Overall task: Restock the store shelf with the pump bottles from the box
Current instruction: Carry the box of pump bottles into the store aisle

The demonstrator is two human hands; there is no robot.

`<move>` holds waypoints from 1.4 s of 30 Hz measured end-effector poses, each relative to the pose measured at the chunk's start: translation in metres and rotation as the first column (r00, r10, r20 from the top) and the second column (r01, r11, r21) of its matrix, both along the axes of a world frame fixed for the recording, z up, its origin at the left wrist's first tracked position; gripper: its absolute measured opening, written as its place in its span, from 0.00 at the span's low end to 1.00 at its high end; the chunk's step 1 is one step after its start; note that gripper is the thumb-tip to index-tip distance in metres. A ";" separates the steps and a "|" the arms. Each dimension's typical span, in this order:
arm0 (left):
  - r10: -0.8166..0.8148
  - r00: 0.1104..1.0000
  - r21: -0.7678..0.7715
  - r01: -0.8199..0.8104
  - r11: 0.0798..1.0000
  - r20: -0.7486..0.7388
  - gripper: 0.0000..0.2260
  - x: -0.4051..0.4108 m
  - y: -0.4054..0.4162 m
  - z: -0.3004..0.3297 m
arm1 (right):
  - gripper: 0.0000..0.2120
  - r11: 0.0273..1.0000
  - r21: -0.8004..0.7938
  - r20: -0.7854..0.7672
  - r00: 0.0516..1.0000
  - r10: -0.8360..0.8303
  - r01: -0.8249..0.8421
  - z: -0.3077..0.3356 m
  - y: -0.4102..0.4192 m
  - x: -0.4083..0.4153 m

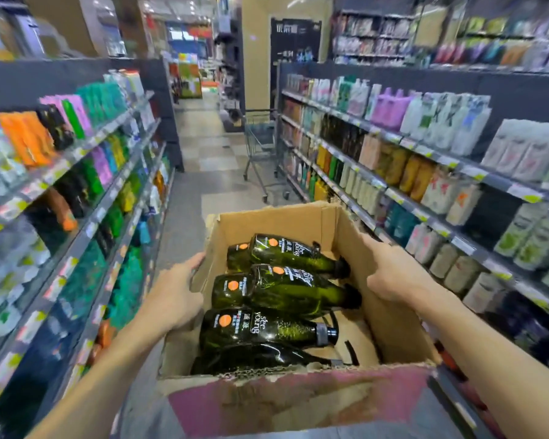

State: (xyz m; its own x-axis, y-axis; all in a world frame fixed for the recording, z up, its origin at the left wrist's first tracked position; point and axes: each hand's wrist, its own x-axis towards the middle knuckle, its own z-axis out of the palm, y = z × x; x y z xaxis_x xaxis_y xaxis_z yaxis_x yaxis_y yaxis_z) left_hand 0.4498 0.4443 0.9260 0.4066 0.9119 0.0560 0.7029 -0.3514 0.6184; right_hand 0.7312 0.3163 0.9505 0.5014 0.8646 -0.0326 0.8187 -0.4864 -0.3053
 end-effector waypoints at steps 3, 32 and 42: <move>-0.014 0.999 -0.041 0.013 0.999 -0.033 0.30 0.039 0.063 0.002 | 0.43 0.999 -0.023 -0.001 1.000 -0.028 0.028 -0.006 0.059 0.037; -0.008 1.000 0.012 0.008 1.000 0.012 0.30 0.514 0.794 -0.025 | 0.44 0.995 0.022 -0.084 0.992 0.096 -0.095 -0.046 0.802 0.542; 0.023 0.999 0.013 -0.022 1.000 -0.036 0.36 0.635 1.073 -0.034 | 0.46 0.997 0.050 -0.128 0.989 0.068 -0.062 -0.049 1.066 0.664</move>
State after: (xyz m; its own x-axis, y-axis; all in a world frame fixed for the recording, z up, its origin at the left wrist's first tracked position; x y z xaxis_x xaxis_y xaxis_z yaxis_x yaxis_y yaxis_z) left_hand 1.0853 1.5173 0.8916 0.3877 0.9202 0.0530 0.7323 -0.3425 0.5886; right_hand 1.3955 1.3819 0.9020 0.4383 0.8972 -0.0532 0.8003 -0.4166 -0.4312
